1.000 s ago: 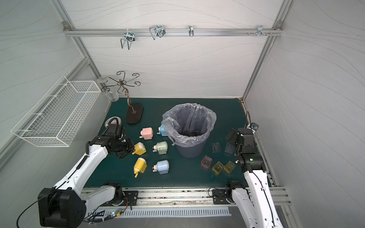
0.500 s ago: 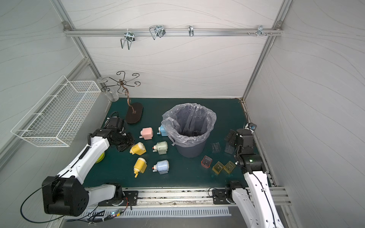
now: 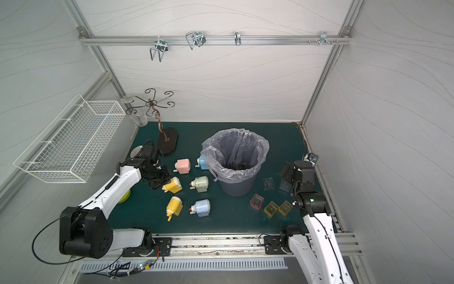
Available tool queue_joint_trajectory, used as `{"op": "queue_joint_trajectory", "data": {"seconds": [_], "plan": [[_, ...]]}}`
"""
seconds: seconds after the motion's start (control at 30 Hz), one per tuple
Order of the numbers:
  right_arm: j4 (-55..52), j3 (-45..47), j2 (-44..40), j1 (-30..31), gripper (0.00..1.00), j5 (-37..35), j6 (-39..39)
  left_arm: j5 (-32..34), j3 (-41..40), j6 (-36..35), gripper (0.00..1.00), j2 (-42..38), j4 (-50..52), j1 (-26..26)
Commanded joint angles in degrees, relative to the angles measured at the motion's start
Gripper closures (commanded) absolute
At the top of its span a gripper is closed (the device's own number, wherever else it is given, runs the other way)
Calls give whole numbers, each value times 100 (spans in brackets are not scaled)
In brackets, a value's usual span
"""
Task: Take out the pencil sharpener tray and clean the shavings
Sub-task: Reset both arms
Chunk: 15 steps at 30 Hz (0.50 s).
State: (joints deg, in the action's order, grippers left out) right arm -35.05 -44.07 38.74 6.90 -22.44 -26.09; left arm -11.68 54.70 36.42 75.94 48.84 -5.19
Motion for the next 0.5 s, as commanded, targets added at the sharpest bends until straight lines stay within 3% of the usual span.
{"op": "queue_joint_trajectory", "data": {"seconds": [0.0,0.47], "plan": [[50,57,-46,46,1,-129,88,-52,231,28,100,103,-161,-99],[106,91,-44,101,1,-165,156,126,462,14,100,225,-89,-284]]}}
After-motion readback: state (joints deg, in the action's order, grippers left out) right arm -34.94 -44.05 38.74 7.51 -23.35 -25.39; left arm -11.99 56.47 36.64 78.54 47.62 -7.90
